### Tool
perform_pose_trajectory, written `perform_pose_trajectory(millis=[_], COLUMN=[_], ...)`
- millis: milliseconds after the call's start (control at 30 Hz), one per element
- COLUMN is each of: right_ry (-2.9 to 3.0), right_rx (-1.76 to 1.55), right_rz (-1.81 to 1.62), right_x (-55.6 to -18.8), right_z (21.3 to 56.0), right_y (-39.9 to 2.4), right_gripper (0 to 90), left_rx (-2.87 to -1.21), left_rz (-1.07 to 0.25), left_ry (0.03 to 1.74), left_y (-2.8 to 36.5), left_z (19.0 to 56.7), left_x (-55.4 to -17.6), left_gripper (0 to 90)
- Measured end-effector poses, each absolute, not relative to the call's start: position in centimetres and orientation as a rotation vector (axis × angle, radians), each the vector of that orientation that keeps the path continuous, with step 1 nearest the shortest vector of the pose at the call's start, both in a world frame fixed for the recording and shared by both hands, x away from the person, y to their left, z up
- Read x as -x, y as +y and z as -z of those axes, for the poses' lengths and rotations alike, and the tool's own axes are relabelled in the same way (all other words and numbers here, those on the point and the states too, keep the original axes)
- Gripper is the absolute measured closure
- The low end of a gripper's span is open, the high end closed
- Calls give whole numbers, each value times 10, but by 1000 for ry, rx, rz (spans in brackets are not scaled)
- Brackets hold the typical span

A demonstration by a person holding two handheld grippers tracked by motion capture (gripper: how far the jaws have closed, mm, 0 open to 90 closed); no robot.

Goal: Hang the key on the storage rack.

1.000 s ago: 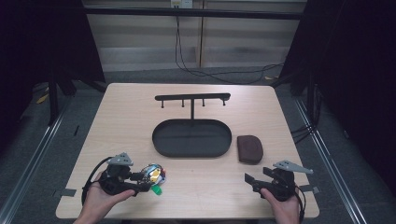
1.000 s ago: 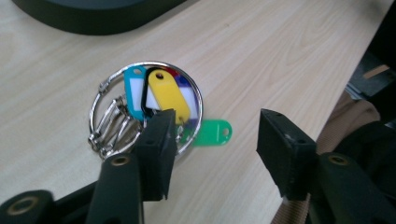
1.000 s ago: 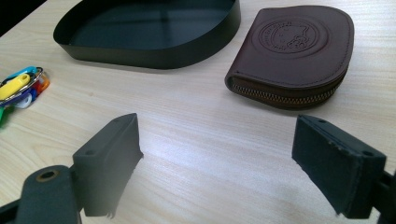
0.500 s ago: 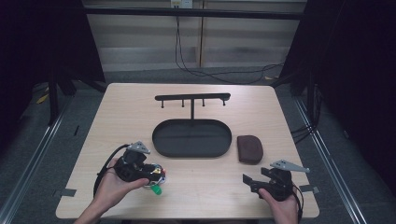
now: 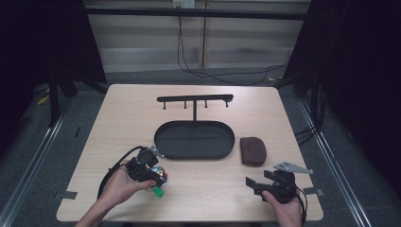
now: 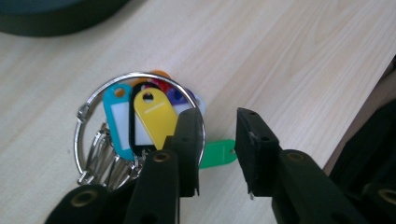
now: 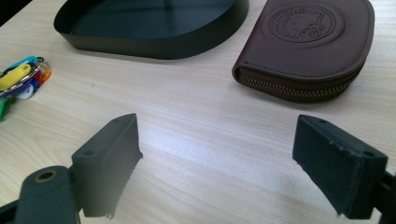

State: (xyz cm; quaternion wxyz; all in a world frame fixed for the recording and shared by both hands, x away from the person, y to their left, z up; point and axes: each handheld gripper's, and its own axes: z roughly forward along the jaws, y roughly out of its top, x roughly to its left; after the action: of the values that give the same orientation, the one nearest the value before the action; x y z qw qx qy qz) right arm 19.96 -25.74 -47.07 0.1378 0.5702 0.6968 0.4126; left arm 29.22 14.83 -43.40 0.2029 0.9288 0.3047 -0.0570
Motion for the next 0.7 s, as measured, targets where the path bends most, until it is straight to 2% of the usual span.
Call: perform_pose_trajectory(millis=[200, 700], right_ry=[2024, 2042], right_rx=[-1678, -1672], right_rz=[-1172, -1156], right_x=[-202, -205], right_z=[473, 473], right_y=[-258, -257], right_gripper=[155, 151], left_rx=[-2659, -2801], left_rz=[188, 161], left_ry=[830, 865], left_y=[141, 120], left_z=[440, 454], left_x=[-295, -299], left_gripper=[739, 766])
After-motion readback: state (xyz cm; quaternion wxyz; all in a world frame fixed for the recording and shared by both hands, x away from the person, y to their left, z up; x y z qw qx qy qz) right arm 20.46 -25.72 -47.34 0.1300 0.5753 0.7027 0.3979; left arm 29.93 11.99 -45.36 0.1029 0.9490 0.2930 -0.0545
